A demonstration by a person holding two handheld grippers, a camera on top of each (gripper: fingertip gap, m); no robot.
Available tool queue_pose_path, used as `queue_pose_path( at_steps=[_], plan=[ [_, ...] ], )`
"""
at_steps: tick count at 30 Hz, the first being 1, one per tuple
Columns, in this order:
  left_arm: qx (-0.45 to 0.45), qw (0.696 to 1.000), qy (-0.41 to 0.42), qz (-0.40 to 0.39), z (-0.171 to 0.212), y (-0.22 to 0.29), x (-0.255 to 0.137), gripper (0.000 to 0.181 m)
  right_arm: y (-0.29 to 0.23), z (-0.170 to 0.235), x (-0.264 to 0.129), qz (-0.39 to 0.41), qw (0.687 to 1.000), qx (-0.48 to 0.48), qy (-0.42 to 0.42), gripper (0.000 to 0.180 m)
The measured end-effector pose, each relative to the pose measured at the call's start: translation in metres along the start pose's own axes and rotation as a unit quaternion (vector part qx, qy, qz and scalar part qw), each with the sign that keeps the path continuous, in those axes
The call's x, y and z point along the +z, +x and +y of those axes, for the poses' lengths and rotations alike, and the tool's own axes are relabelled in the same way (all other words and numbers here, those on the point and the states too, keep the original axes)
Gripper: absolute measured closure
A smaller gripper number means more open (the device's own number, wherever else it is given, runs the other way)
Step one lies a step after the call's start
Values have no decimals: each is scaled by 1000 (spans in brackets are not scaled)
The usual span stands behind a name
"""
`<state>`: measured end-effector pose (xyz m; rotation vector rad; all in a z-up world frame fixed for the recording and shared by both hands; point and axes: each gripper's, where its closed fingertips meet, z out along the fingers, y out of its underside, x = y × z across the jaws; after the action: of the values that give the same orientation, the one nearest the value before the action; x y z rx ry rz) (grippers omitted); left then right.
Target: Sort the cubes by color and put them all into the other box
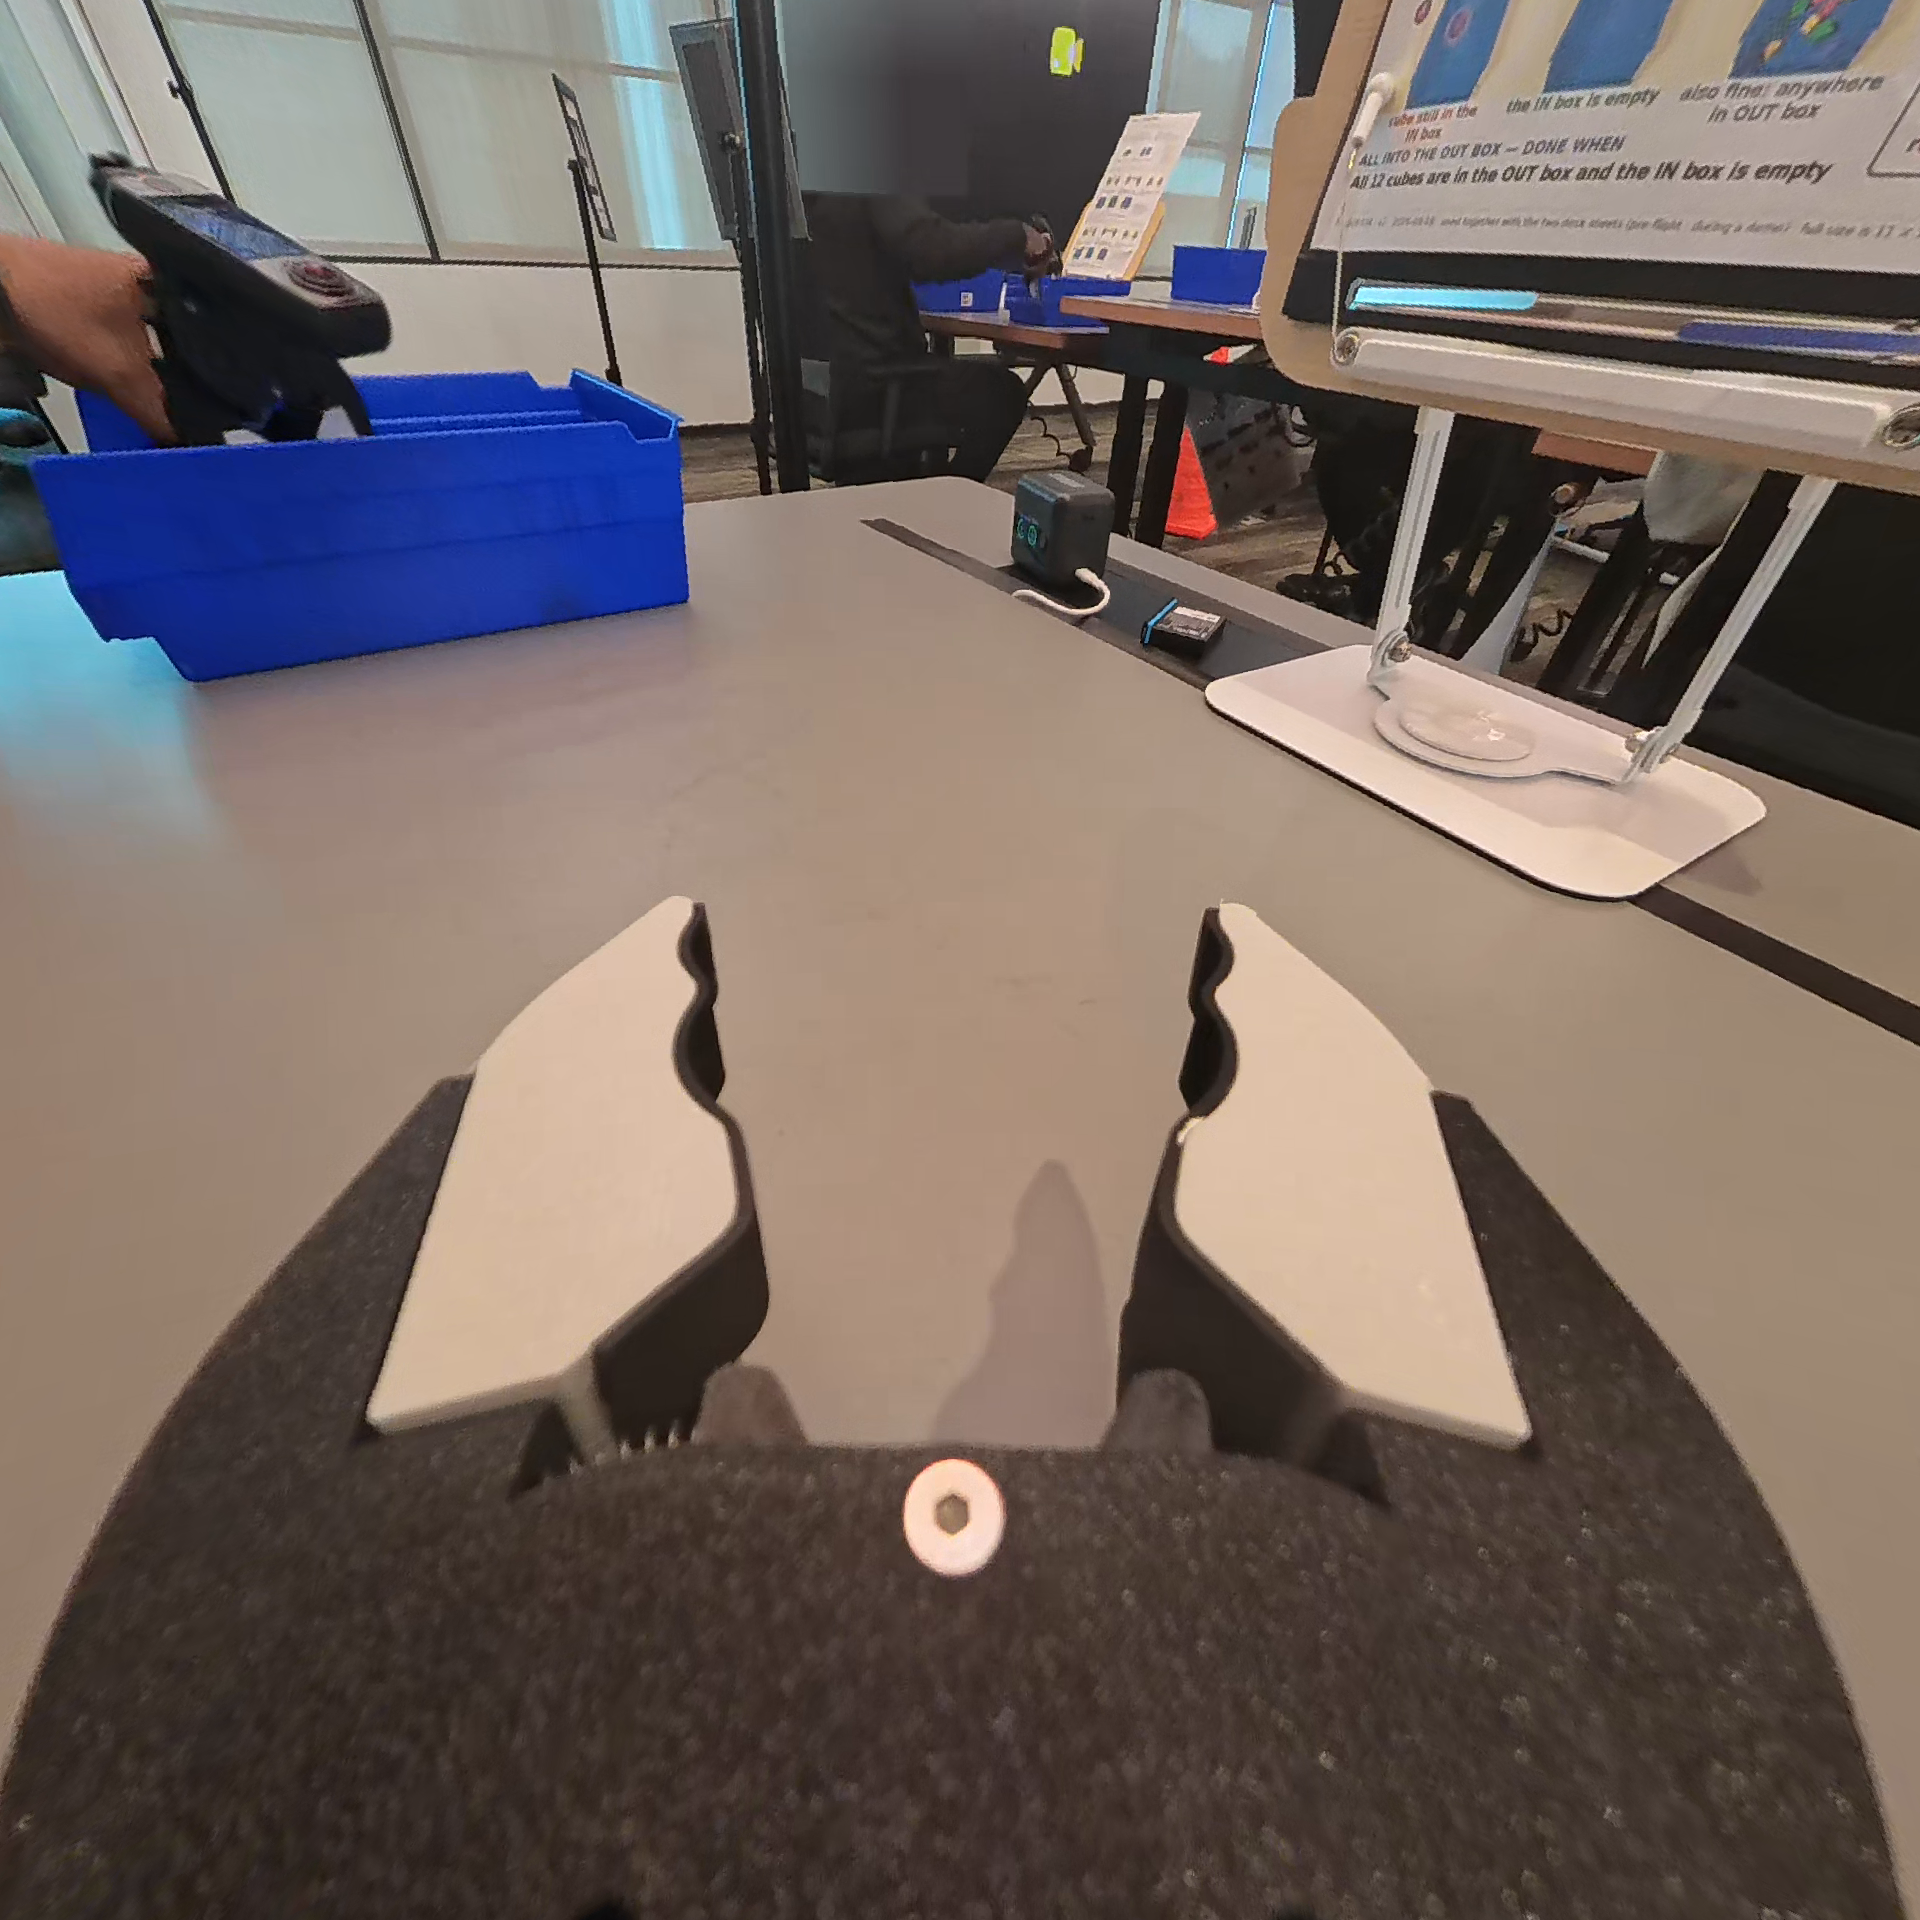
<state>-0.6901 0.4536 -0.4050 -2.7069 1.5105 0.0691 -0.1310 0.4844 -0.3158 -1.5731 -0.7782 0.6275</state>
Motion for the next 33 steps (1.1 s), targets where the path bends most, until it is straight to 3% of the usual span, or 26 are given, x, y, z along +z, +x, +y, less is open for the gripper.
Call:
queue_pose_path(
  at_steps=[1, 5, 9, 12, 17, 21, 24, 28, 33],
  plan=[
    [-6, 1000, -1, 9, 0, 2, 0, 157, 0, 0, 0, -1, 1000, 2, -1, 93],
    [-9, 999, 19, -40, -5, -10, -18, 158, 0, 0, 0, -4, 1000, 10, 1, 93],
    [-5, 977, 177, -118, -58, -18, -88, 158, -1, -2, 0, -13, 999, 28, 7, 93],
    [44, 924, 352, -146, -131, 13, -155, 159, -6, -4, 1, -33, 998, 53, 10, 94],
    [141, 792, 584, -109, -255, 116, -229, 159, -35, -28, 5, -124, 983, 131, 23, 109],
    [210, 697, 684, -43, -330, 190, -228, 159, -70, -63, 8, -214, 951, 225, 4, 110],
    [248, 643, 725, 4, -364, 230, -212, 159, -94, -83, 7, -294, 893, 340, -15, 111],
    [269, 619, 736, 51, -383, 260, -188, 159, -106, -90, 9, -350, 812, 467, -26, 117],
    [290, 626, 722, 41, -383, 271, -175, 159, -114, -81, 21, -364, 782, 503, -52, 124]
  ],
)
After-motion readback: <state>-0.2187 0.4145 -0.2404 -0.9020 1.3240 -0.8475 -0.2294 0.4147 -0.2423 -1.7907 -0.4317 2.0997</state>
